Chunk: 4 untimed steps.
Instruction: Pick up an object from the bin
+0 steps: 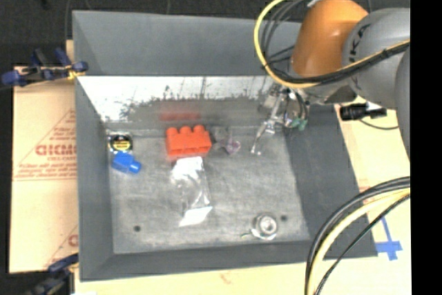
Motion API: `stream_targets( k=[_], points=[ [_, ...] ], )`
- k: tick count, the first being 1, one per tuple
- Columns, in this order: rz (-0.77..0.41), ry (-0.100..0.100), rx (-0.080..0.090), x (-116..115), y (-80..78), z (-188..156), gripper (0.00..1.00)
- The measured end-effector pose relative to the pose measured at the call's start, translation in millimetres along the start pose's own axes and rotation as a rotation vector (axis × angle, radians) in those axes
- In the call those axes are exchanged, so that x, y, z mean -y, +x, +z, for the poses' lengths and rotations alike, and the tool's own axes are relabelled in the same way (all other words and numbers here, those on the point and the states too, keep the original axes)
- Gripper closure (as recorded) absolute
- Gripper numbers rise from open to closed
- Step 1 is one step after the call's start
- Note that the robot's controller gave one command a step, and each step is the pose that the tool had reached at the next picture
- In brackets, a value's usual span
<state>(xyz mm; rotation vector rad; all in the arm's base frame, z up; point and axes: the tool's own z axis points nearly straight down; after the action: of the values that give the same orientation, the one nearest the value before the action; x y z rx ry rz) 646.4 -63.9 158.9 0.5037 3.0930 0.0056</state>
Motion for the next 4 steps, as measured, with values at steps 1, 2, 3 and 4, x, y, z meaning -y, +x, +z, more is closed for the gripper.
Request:
stream_targets(
  k=[1, 2, 3, 4],
  points=[
    [0.066, 0.001, -0.008, -78, 18.8, 44, 0.0],
    [0.034, 0.011, -0.009, -110, 28.6, 78, 0.0],
    [0.029, 0.007, 0.001, -112, 27.5, 78, 1.0],
    [0.038, 0.001, 0.004, -83, 20.4, -23, 1.0]
  ],
)
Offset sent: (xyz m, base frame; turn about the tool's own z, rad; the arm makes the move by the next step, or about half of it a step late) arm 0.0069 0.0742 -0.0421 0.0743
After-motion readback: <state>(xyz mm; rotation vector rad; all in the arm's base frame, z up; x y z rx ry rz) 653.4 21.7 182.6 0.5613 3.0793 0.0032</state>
